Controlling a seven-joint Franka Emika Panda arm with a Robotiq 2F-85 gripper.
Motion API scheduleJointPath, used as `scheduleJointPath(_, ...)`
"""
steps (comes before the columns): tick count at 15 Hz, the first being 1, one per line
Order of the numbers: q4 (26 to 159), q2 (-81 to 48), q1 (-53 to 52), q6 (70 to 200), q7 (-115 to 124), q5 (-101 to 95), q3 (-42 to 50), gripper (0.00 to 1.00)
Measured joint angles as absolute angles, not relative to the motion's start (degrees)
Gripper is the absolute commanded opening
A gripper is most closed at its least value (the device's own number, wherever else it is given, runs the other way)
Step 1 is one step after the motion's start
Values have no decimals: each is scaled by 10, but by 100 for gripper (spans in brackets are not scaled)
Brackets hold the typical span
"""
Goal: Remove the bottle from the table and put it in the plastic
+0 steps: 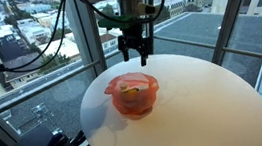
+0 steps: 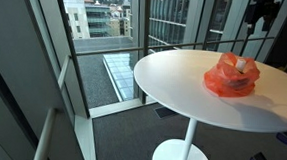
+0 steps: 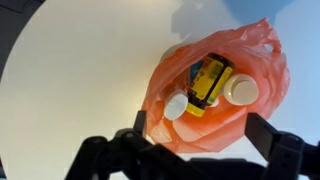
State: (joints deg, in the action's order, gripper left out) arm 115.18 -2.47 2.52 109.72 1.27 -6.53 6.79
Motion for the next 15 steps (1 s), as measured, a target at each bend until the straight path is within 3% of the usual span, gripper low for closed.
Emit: scheduleJointPath(15,1147,41,35,1060,10,-29,67,100)
